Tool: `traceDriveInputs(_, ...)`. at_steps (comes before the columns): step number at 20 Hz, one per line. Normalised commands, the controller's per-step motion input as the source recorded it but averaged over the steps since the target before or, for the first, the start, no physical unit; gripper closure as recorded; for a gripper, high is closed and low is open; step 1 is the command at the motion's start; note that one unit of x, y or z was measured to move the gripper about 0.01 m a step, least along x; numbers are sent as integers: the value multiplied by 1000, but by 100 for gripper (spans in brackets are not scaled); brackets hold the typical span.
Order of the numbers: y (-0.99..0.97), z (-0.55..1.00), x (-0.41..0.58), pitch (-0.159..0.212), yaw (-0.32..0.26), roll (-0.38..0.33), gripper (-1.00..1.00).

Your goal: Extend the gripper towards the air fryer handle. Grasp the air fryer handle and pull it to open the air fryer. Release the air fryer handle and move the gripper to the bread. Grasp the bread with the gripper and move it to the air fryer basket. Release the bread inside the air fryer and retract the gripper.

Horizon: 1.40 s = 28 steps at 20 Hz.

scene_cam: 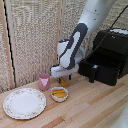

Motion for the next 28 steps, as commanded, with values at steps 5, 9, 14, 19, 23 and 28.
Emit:
traceDriveInputs(5,0,-162,58,30,59,39,100)
traceDriveInputs(9,-18,-51,47,57,9,0,100)
traceDriveInputs(14,0,-13,17,9,68,0,100)
traceDriveInputs(19,0,0,1,-44,9,0,100)
traceDriveInputs(23,14,146,26,-44,1,0,100)
traceDriveInputs(28,287,978,17,-9,-93,0,100)
